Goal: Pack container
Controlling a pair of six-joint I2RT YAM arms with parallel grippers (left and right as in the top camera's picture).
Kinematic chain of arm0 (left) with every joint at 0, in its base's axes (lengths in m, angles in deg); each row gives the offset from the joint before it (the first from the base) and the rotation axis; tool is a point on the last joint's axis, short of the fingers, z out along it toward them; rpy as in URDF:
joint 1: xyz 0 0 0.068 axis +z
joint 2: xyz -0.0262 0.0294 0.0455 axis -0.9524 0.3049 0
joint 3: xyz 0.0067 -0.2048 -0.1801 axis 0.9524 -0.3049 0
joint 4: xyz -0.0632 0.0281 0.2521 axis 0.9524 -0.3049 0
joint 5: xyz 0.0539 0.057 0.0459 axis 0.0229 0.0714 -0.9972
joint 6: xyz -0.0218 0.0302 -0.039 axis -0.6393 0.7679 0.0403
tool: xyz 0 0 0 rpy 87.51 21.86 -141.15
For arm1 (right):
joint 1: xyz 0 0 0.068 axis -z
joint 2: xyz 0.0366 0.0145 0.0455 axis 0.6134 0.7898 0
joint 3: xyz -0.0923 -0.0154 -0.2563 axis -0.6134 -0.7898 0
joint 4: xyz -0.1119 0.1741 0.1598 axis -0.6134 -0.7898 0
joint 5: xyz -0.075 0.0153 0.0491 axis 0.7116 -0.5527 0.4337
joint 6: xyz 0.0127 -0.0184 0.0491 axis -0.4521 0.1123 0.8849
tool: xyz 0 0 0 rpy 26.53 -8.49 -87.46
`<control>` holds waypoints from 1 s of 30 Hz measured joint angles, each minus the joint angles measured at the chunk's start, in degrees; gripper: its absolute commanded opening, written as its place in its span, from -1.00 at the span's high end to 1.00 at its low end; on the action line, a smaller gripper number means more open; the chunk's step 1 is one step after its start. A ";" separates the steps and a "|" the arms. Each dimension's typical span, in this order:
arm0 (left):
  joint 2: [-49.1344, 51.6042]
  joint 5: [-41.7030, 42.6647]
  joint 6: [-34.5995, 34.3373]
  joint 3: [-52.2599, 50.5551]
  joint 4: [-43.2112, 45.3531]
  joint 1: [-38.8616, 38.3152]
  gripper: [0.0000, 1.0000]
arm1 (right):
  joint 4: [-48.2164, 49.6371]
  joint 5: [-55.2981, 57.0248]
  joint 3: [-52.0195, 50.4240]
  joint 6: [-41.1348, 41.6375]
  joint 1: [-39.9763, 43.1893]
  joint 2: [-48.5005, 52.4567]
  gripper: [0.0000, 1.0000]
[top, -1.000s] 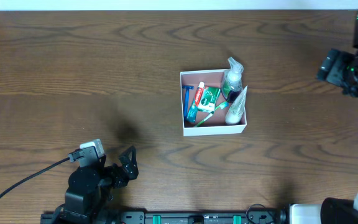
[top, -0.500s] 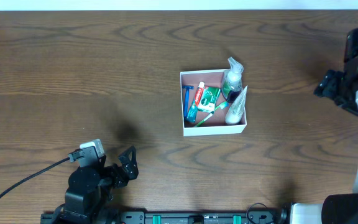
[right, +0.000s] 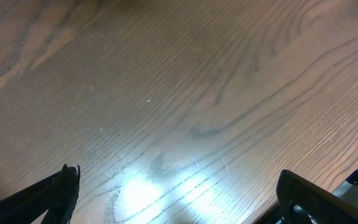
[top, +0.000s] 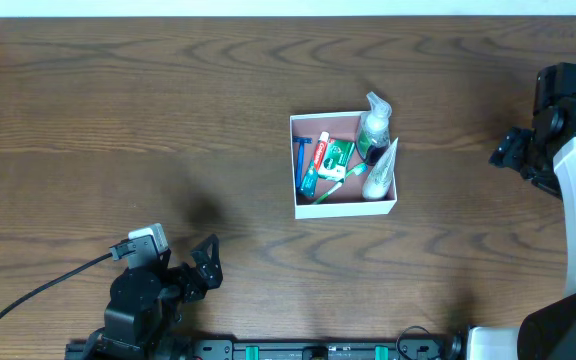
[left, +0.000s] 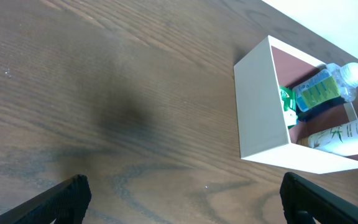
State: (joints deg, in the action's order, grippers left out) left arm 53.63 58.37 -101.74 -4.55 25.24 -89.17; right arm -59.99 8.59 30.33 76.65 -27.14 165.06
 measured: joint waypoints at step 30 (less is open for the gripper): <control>-0.11 0.00 0.07 0.00 -3.06 2.16 -0.96 | 2.29 -0.42 0.00 0.00 0.00 0.00 -0.99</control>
State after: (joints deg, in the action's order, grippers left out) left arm 53.53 58.37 -101.68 -4.55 22.18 -87.01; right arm -57.70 8.17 30.33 76.65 -27.14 165.06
